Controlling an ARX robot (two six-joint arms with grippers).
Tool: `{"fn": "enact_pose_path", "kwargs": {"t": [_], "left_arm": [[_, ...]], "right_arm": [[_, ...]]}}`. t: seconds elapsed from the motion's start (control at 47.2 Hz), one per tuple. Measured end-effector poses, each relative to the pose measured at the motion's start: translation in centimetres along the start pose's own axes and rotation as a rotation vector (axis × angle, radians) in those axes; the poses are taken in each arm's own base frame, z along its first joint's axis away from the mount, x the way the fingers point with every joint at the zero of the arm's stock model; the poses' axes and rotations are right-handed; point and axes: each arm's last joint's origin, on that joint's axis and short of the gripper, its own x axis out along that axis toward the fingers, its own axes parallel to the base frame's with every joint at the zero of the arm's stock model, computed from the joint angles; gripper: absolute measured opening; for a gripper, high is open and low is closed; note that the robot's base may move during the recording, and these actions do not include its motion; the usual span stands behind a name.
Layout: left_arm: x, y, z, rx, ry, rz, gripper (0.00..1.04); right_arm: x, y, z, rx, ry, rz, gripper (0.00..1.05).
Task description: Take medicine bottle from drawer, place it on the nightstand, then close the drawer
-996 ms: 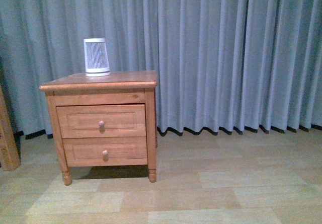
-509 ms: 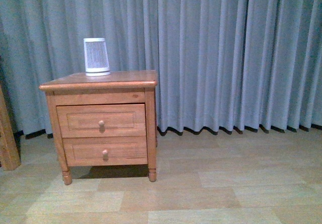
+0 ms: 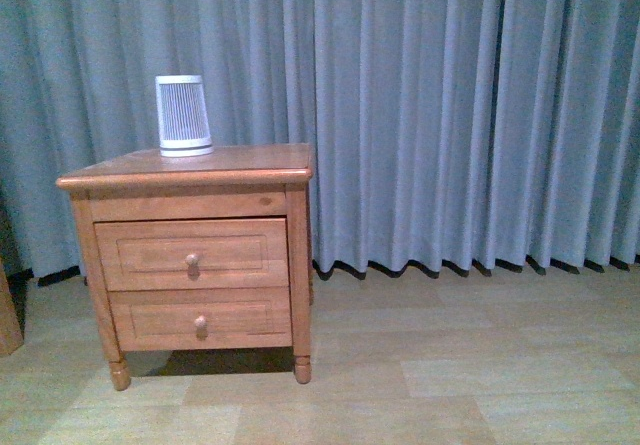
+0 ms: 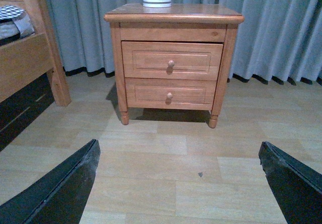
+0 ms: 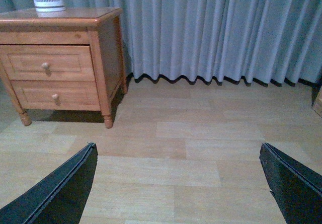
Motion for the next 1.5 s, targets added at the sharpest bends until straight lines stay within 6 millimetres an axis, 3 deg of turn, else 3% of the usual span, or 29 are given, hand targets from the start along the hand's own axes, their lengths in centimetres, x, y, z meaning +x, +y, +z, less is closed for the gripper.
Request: {"fn": "enact_pose_path", "kwargs": {"t": [0.933,1.017,1.102,1.251,1.378,1.505], "left_arm": [[0.0,0.0,0.0,0.000,-0.001,0.000,0.98],[0.1,0.0,-0.2,-0.053,0.128,0.016,0.98],[1.0,0.0,-0.6,-0.080,0.213,0.027,0.98],[3.5,-0.2,-0.1,-0.070,0.187,0.021,0.98],[7.4,-0.7,1.0,-0.035,0.120,0.023,0.98],[11.7,-1.5,0.7,-0.009,0.096,0.024,0.98]], "right_arm": [[0.0,0.0,0.0,0.000,0.000,0.000,0.98],[0.0,0.0,0.0,0.000,0.000,0.000,0.98],[0.0,0.0,0.0,0.000,0.000,0.000,0.98],[0.0,0.0,0.0,0.000,0.000,0.000,0.98],[0.0,0.0,0.0,0.000,0.000,0.000,0.98],[0.0,0.0,0.0,0.000,0.000,0.000,0.98]]}}
